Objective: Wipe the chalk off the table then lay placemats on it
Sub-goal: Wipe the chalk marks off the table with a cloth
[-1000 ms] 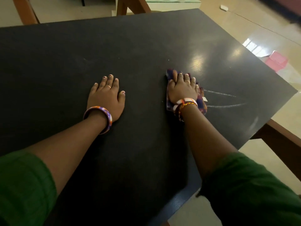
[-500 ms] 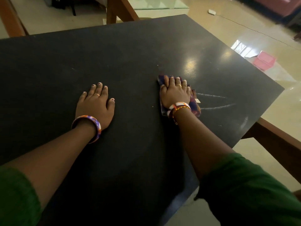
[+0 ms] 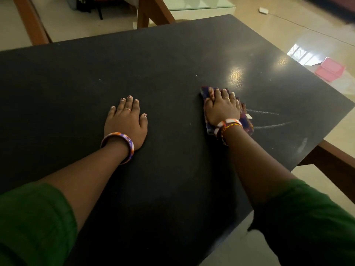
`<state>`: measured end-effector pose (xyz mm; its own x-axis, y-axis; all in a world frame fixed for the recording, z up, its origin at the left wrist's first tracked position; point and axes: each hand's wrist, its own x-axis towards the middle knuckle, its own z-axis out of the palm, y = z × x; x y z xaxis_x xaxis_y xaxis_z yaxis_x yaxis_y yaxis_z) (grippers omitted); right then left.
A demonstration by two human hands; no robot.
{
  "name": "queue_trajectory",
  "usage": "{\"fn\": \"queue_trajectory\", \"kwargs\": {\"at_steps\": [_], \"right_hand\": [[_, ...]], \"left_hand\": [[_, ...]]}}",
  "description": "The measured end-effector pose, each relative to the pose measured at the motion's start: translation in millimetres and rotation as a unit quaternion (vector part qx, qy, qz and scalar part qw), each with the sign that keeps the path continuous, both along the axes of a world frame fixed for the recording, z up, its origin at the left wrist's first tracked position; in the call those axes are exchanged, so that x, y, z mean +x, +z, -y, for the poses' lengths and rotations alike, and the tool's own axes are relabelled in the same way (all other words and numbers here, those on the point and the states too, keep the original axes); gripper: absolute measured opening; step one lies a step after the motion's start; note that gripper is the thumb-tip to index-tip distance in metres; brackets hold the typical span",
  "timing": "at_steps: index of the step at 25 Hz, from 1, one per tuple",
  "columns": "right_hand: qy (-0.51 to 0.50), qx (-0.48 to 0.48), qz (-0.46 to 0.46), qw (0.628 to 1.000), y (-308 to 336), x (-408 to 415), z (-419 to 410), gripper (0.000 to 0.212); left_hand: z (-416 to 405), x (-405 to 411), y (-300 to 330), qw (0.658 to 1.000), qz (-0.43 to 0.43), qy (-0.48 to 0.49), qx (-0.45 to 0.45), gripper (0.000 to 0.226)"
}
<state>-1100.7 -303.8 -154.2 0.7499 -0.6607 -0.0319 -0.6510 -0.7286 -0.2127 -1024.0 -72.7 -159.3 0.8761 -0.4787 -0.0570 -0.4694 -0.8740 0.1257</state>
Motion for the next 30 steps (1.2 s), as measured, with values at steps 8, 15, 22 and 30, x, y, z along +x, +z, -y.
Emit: {"fn": "queue_trajectory", "kwargs": {"at_steps": [8, 15, 22, 30], "right_hand": [[-0.016, -0.041, 0.014, 0.999, -9, -82, -67, 0.058], [-0.029, -0.009, 0.012, 0.999, -6, -16, -14, 0.058], [0.192, -0.041, 0.029, 0.98, 1, -99, -91, 0.06], [-0.003, -0.005, 0.033, 0.999, -9, 115, 0, 0.058]], "left_hand": [[0, 0, 1, 1.0, -0.007, -0.002, -0.008, 0.056], [-3, 2, 0, 1.0, -0.003, -0.004, -0.017, 0.056], [-1, -2, 1, 1.0, -0.015, -0.004, -0.015, 0.056], [0, -1, -5, 1.0, 0.01, -0.004, -0.02, 0.056]]}}
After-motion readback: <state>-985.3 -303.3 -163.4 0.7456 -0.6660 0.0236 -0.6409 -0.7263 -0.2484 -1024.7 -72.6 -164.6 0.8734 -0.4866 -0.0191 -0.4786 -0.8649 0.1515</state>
